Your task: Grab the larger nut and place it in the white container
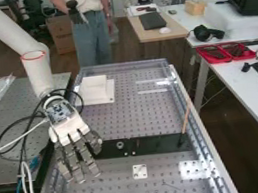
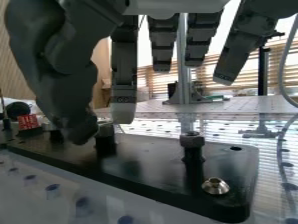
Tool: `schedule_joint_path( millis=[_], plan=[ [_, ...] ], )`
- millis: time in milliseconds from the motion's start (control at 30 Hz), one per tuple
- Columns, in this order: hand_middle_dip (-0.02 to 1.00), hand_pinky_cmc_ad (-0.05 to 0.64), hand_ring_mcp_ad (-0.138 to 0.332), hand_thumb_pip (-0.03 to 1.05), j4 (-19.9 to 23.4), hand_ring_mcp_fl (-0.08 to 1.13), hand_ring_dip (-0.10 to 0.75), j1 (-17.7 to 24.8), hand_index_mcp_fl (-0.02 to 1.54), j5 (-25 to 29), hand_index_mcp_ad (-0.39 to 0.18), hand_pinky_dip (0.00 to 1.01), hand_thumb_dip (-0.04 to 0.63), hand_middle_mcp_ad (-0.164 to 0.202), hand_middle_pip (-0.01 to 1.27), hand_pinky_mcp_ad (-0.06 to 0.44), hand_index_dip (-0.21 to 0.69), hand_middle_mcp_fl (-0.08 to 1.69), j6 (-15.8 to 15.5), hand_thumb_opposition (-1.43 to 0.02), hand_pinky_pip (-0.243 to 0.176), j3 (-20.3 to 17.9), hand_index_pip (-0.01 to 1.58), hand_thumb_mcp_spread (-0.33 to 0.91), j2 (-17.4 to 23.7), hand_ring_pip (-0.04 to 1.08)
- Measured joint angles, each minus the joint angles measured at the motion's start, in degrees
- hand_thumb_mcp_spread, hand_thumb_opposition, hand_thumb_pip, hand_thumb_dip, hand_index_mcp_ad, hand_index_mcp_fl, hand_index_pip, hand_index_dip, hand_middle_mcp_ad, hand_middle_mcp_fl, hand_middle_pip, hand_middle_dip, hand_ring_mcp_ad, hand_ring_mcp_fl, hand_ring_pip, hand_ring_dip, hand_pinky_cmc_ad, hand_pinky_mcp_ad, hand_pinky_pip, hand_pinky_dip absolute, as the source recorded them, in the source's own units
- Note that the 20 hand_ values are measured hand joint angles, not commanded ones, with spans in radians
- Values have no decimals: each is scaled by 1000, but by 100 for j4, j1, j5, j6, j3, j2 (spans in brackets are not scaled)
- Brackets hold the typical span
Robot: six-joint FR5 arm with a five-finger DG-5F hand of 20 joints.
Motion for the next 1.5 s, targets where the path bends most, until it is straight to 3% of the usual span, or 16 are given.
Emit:
schedule_joint_path(
  millis=[600,867,1000,1200,1300,1500],
  plan=[
    [229,314,148,672,-137,0,77,-34,199,-116,-94,646,236,75,136,243,230,89,13,-827,-93,44,1560,328,-41,159],
    [237,314,148,665,230,0,77,-44,267,-133,-91,646,236,75,134,243,218,106,-296,-829,-89,-35,1555,323,-17,159],
    [237,314,148,663,233,0,80,-53,295,-153,-89,635,236,75,138,243,218,134,-294,-836,-93,-35,1552,318,-32,159],
    [237,314,143,658,209,0,80,-68,340,-170,-40,620,236,75,134,243,213,133,-274,-822,-93,-33,1545,318,-42,157],
    [237,314,143,641,320,0,77,-75,370,-188,-37,620,237,75,134,243,194,133,-395,-855,-93,-64,1539,319,-2,154],
    [237,314,141,595,815,0,80,-102,436,-327,-37,606,237,75,134,246,187,180,-966,-845,-93,-213,1539,318,265,154]
  ],
)
